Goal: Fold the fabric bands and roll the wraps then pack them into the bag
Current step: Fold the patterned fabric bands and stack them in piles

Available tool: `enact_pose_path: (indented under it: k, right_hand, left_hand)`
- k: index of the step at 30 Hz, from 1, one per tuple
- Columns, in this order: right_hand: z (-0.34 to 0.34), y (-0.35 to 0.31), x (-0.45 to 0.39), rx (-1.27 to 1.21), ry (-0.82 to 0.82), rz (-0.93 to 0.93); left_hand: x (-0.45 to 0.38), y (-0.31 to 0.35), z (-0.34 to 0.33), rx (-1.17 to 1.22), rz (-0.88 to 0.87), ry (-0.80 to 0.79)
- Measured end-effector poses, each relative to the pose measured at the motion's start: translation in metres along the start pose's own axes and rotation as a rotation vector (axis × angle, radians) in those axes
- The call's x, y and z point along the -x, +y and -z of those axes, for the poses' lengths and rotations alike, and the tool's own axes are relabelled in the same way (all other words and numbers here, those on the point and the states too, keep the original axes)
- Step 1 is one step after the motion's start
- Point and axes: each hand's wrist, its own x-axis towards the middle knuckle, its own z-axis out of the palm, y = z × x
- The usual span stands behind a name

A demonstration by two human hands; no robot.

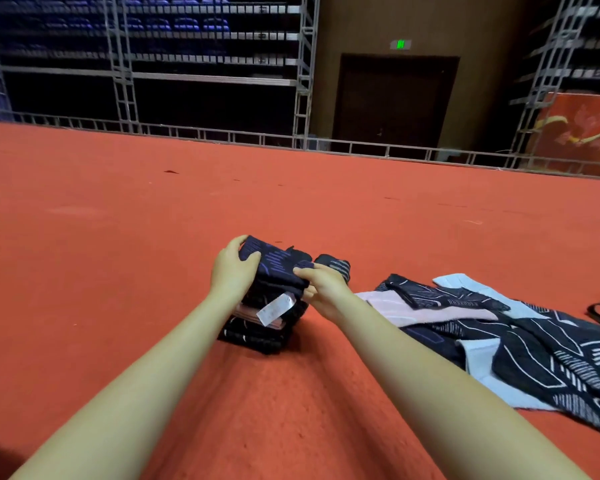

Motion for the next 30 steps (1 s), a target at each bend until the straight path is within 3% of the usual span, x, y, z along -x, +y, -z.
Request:
enact_pose_path:
  k: [3, 5, 7, 12, 17, 22, 26, 30]
  right_hand:
    - [-0.008, 0.027, -0.022, 0.421, 0.172, -0.029]
    - [-0.008, 0.046, -0.026, 0.662, 0.225, -0.075]
    - [-0.012, 0.054, -0.027, 0.556, 0.184, -0.051]
    - [-0.033, 0.047, -0.03, 0.644, 0.193, 0.102]
    - [-0.027, 0.064, -0.031, 0.62, 0.132, 0.021]
    - [-0.009, 0.048, -0.02, 0.54, 0.102, 0.053]
    - [0.02, 0.026, -0.006, 0.697, 0.164, 0.098]
    - [0.081, 0.018, 0.022, 0.97, 0.241, 0.225]
  left_hand:
    - [-0.018, -0.031, 0.0, -0.385, 0.059, -0.147]
    - [-0.016, -0.046, 0.001, -0.402, 0.143, -0.285]
    - [-0.012, -0.055, 0.004, -0.163, 0.159, -0.341]
    - [-0.007, -0.052, 0.016, 0.207, 0.119, -0.173]
    - [-0.004, -0.058, 0.015, 0.013, 0.13, -0.284]
    - [-0.011, -0.051, 0.019, -0.22, 0.125, -0.209]
    - [-0.005, -0.045, 0.02, -0.497, -0.082, -0.19]
    - [0.016, -0.03, 0.013, -0.58, -0.238, -0.164]
